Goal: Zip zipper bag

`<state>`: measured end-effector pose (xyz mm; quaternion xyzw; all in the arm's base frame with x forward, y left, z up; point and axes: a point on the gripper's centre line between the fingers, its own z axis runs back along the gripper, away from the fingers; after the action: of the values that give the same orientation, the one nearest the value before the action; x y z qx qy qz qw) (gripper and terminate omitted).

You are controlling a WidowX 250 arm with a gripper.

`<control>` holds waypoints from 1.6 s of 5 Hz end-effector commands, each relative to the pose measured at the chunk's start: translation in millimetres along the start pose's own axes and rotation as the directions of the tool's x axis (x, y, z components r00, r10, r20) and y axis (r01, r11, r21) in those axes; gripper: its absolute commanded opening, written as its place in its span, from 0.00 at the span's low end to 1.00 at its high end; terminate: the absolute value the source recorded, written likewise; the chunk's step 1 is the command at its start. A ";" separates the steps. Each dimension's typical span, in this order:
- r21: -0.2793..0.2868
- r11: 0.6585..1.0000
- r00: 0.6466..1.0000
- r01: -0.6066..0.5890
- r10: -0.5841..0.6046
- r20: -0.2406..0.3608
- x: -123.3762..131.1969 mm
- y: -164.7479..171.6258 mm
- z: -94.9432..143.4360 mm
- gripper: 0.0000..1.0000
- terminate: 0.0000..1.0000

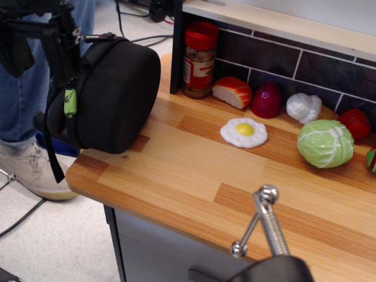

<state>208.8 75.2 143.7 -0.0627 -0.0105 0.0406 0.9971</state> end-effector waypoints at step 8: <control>0.078 0.994 0.989 -0.074 0.063 0.135 24.5 20.2 -49.3 0.00 0.00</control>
<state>223.2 83.5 81.1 -0.0260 -0.0461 0.0702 0.9961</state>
